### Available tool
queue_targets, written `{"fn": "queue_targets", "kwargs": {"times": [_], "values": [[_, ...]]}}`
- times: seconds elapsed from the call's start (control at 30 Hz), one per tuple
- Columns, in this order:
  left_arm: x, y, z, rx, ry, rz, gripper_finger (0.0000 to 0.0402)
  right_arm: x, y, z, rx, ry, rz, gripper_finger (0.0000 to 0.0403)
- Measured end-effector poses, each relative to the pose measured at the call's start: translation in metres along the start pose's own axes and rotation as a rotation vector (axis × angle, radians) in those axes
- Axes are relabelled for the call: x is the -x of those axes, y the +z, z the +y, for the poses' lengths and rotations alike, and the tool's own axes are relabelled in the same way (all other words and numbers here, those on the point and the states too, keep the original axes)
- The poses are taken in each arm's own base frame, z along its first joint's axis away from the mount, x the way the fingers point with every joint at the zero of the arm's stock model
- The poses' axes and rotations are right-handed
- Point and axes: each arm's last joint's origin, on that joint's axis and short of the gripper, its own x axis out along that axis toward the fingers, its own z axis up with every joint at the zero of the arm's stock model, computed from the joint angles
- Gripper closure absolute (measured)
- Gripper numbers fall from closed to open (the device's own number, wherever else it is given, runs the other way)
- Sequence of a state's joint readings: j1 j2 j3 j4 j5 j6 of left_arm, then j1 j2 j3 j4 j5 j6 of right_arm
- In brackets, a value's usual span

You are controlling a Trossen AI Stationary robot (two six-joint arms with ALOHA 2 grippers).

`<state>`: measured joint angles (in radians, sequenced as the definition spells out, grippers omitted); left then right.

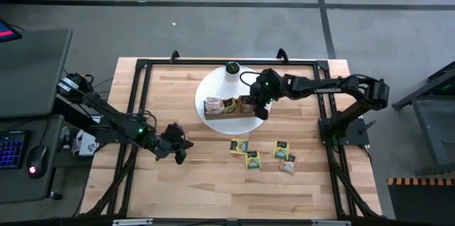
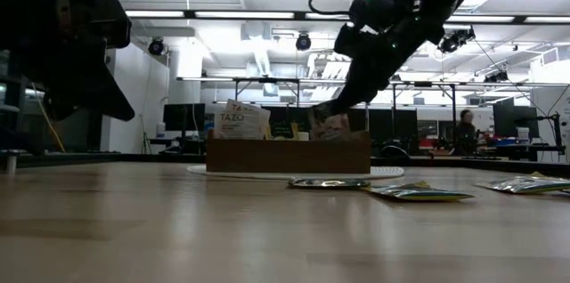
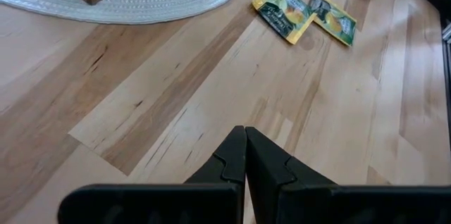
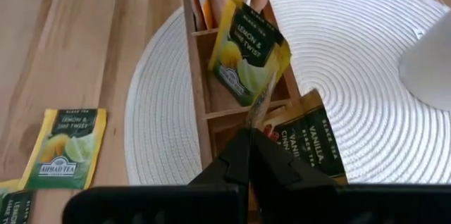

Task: Pick & Place Tea
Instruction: Put the brown tea bag into the right section of the wooden organizer, then put the yellow tea bag into the middle section of the wooden organizer

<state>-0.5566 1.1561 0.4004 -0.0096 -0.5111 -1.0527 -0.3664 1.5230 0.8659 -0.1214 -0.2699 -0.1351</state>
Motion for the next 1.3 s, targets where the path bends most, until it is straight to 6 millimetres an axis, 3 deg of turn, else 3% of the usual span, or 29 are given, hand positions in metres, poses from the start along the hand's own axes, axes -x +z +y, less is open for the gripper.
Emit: {"fn": "queue_targets", "kwargs": {"times": [0.67,0.87,1.17,1.3], "values": [[0.000,-0.001,0.002,-0.010,0.018,0.004,0.0401,0.002,-0.009,-0.008,-0.042,-0.005,0.076,0.0397],[0.000,-0.001,0.002,-0.009,0.017,0.004,0.0401,0.002,-0.009,-0.009,-0.037,-0.037,0.082,0.0359],[0.000,-0.001,0.001,-0.005,0.009,0.005,0.0401,0.004,-0.009,-0.012,-0.083,-0.147,0.091,0.0255],[0.000,0.001,-0.002,0.013,-0.020,-0.012,0.0401,0.012,-0.003,-0.006,-0.104,-0.139,0.051,0.0251]]}}
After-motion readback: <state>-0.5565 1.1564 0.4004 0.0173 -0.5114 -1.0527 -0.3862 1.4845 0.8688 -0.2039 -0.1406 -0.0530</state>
